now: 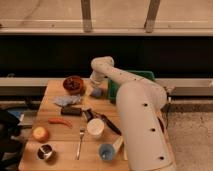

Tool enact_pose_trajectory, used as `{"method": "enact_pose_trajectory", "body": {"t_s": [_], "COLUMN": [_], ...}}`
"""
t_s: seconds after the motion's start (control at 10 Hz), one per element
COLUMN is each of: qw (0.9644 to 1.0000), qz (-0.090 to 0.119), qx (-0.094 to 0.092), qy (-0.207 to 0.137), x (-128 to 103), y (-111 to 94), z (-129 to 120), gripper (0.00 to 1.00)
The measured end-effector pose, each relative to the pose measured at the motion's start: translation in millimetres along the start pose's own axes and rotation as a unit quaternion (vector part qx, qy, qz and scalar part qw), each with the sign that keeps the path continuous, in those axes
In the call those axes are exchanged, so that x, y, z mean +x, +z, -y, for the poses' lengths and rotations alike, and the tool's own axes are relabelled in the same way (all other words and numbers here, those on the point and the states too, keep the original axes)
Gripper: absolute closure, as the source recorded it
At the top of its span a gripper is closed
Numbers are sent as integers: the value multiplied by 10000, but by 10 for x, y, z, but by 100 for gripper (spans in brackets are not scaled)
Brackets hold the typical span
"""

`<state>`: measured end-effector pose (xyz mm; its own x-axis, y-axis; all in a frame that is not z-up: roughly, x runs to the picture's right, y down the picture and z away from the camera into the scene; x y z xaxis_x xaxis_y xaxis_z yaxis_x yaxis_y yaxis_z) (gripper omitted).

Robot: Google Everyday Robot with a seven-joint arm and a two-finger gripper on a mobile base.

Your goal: Place sponge in plastic cup

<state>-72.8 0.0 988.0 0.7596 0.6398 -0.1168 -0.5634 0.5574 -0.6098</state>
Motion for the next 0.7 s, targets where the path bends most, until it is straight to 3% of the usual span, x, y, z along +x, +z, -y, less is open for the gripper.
{"method": "enact_pose_trajectory", "body": {"t_s": [0.7], "qw": [9998], "qz": [84], "qx": [-135], "qy": [-115], "x": [-113], "y": [96], "z": [58], "gripper": [32]}}
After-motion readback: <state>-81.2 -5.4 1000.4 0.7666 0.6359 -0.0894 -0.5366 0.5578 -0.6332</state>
